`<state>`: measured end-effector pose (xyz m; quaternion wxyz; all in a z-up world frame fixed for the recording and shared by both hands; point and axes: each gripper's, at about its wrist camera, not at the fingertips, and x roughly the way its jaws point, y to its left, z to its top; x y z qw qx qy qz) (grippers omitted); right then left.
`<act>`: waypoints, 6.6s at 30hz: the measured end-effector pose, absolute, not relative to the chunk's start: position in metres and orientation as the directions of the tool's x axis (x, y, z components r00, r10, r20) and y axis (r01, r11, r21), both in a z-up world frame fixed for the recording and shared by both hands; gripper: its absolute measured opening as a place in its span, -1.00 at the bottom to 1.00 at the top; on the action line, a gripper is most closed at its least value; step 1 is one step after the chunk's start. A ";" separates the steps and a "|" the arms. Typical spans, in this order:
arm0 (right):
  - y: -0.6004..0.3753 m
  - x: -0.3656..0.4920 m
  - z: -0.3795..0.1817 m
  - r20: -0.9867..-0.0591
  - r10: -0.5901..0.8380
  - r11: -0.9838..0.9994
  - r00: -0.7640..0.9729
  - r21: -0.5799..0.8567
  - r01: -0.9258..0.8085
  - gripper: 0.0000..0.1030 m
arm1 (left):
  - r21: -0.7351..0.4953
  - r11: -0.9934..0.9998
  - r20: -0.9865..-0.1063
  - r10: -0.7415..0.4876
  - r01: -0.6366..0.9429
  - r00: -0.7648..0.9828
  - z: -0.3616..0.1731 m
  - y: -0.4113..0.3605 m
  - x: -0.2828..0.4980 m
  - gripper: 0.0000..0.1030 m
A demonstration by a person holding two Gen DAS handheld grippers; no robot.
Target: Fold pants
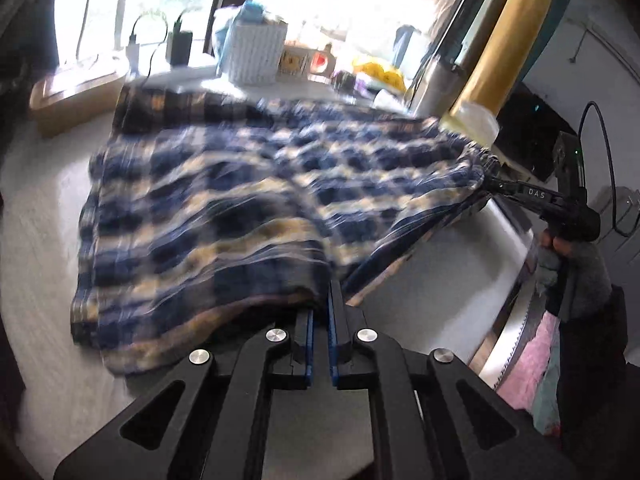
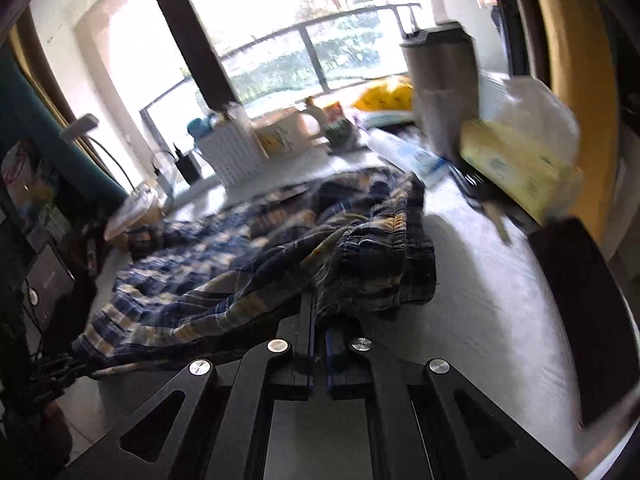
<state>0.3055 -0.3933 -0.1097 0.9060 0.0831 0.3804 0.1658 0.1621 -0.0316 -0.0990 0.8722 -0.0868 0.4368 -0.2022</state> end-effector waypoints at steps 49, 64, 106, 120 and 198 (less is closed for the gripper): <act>-0.353 0.292 -0.112 -0.641 0.269 0.949 0.718 0.048 -0.312 0.11 | -0.091 0.994 -0.848 -0.107 0.055 0.519 -0.106 0.084 0.178 -0.17; -0.321 0.324 -0.115 -0.655 0.334 0.913 0.677 0.048 -0.404 0.12 | -0.034 0.956 -0.815 -0.195 0.291 0.545 -0.066 0.042 0.239 -0.13; -0.338 0.284 -0.114 -0.623 0.364 0.910 0.693 0.078 -0.407 0.14 | -0.141 0.981 -0.779 -0.195 0.136 0.596 -0.099 0.063 0.165 -0.58; -0.350 0.281 -0.116 -0.634 0.325 0.929 0.702 0.076 -0.361 0.14 | -0.126 0.987 -0.744 -0.158 0.096 0.650 -0.100 0.072 0.165 -0.21; -0.359 0.469 -0.114 -0.821 0.064 0.902 0.568 -0.196 -0.385 -0.88 | 0.062 0.980 -0.747 -0.078 0.187 0.660 -0.075 0.076 0.357 0.03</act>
